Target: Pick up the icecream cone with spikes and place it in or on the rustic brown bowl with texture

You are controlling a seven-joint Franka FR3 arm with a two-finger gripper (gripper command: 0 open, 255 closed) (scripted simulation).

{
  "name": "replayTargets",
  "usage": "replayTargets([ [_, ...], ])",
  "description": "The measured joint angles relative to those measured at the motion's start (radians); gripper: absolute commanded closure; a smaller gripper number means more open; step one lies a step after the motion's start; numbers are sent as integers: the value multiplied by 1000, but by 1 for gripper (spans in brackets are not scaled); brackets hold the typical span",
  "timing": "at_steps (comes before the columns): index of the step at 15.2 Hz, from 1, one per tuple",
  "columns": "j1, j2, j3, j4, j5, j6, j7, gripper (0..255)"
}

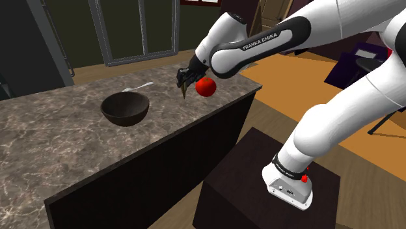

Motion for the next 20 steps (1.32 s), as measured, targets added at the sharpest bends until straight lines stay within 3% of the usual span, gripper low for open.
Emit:
replayTargets([
  [17,-13,-94,-20,152,-22,-245,16,255],
  [20,-19,-55,27,202,-47,-251,76,255],
])
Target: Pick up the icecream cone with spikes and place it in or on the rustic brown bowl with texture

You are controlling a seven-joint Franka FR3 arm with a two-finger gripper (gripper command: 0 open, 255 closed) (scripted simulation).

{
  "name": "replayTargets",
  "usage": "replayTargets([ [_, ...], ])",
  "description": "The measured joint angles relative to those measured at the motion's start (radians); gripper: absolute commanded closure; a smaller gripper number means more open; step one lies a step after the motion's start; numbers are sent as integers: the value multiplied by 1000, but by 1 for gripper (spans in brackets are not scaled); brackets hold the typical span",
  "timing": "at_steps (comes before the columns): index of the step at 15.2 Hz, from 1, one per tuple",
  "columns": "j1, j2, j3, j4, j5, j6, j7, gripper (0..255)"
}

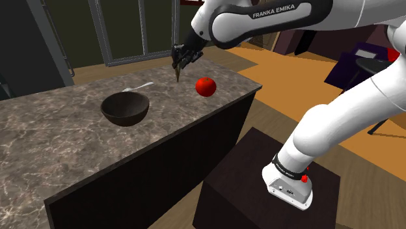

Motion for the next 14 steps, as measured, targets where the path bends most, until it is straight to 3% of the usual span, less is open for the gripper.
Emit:
replayTargets([
  [8,-37,200,189,209,-170,-8,267,255],
  [14,-23,404,299,426,-394,-66,505,255],
])
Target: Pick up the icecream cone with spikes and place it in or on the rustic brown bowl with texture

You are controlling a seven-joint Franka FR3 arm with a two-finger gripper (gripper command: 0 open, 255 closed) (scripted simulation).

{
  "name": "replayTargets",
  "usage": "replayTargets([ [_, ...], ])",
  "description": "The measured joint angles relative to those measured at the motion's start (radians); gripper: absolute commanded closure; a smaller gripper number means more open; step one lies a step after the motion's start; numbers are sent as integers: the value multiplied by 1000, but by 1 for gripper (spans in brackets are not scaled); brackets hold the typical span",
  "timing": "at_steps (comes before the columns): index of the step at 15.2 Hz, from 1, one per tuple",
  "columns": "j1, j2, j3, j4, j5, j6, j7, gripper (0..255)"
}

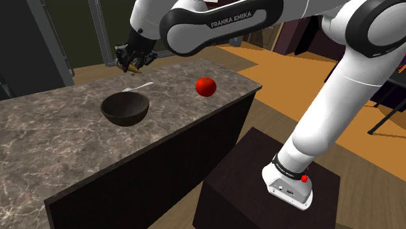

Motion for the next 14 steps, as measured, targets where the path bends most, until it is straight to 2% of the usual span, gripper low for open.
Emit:
replayTargets([
  [2,27,83,16,89,-84,-33,73,255],
  [4,45,118,18,110,-126,-32,112,255],
  [14,60,168,-1,43,-209,68,186,255],
])
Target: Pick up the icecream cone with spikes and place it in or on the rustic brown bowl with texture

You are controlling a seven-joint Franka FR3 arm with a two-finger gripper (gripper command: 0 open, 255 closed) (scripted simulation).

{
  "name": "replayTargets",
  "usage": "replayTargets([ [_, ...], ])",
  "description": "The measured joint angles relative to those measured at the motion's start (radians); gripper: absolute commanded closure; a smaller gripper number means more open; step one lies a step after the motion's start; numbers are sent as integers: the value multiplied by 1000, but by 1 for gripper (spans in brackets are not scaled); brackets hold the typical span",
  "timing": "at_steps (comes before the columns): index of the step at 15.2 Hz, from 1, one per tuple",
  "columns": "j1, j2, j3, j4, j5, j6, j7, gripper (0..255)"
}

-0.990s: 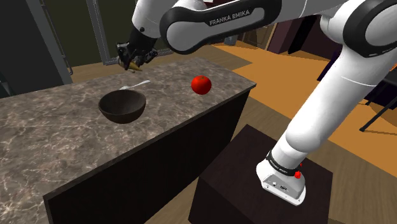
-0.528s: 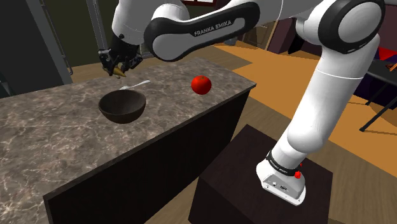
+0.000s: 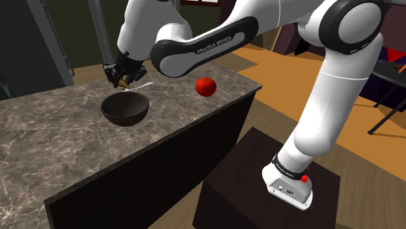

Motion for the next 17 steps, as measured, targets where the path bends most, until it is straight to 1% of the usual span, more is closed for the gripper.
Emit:
replayTargets([
  [3,5,14,-8,-19,-25,28,22,255],
  [8,7,17,-9,-22,-32,33,28,255],
  [9,7,17,-9,-22,-32,33,28,0],
  [15,7,17,-9,-22,-32,33,28,0],
  [17,-7,-25,4,-37,10,16,0,0],
])
